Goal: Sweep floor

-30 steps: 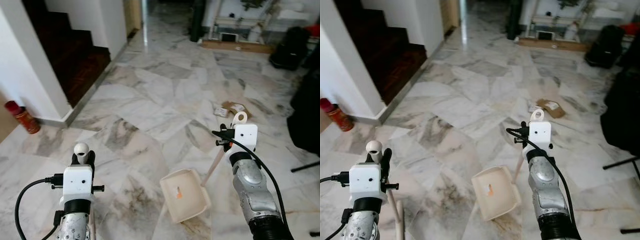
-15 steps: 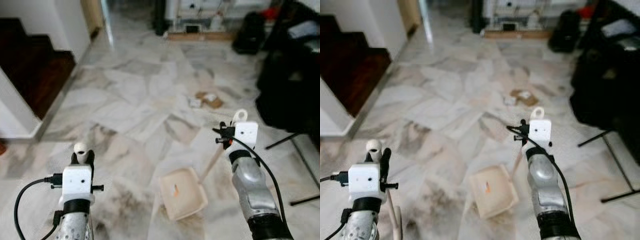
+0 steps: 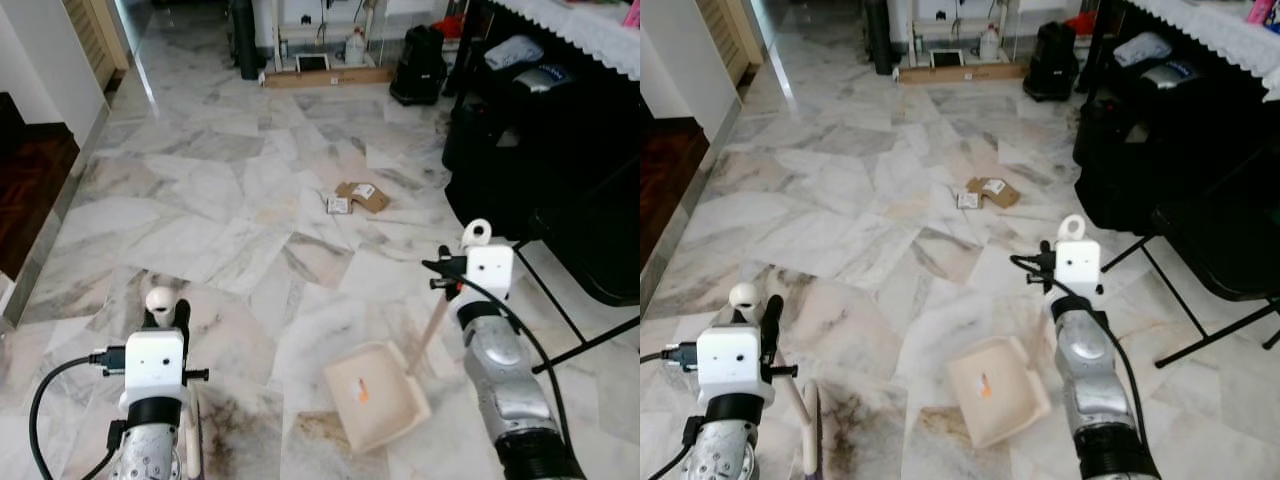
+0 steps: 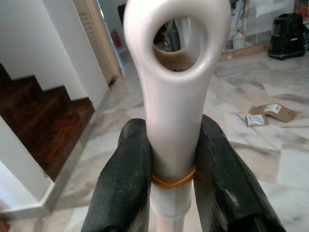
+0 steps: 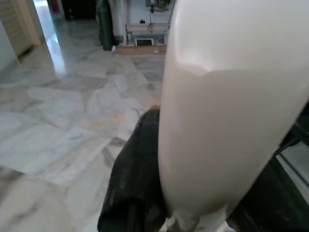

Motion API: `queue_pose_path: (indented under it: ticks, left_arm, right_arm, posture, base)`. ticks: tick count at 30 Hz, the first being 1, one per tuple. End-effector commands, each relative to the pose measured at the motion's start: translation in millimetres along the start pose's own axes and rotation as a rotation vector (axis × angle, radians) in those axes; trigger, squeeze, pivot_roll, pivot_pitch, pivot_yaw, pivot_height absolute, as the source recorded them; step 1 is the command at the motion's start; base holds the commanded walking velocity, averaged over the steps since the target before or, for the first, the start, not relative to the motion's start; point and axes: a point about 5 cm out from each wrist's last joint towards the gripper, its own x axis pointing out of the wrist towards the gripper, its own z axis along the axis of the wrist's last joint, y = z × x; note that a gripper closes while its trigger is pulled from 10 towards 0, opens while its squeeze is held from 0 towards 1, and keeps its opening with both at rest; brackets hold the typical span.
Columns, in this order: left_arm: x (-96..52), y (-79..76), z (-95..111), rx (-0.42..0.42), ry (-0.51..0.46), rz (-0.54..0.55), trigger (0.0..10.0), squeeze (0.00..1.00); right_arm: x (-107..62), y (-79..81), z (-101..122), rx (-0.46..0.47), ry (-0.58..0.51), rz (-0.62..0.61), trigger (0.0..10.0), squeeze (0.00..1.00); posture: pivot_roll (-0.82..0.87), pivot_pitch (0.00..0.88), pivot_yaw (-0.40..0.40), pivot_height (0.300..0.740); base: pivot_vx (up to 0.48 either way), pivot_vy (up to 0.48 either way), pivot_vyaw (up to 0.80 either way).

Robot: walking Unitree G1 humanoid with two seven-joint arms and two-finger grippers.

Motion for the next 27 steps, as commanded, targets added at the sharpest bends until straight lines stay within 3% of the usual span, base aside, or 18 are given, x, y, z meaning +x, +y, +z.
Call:
queue_pose_path:
  ticks: [1,27]
  left_arm:
    - [1.1,5.8,3.6,0.021,-0.018,0.028,10.0,0.0]
    - [1.5,6.0,5.5,0.018,-0.026,0.025,10.0,0.0]
  right_arm:
    - [3.4,0.6,15.3,0.009,-0.073,0.006,10.0,0.0]
    - [2.0,6.5,17.4,0.001,-0.098,0.036,10.0,0.0]
  posture:
    - [-0.12,0.061,0.041,0.74]
    - [-0.12,0.047,0.051,0.74]
  base:
    - [0.375,0.0,0.0]
    - [0.438,0.0,0.0]
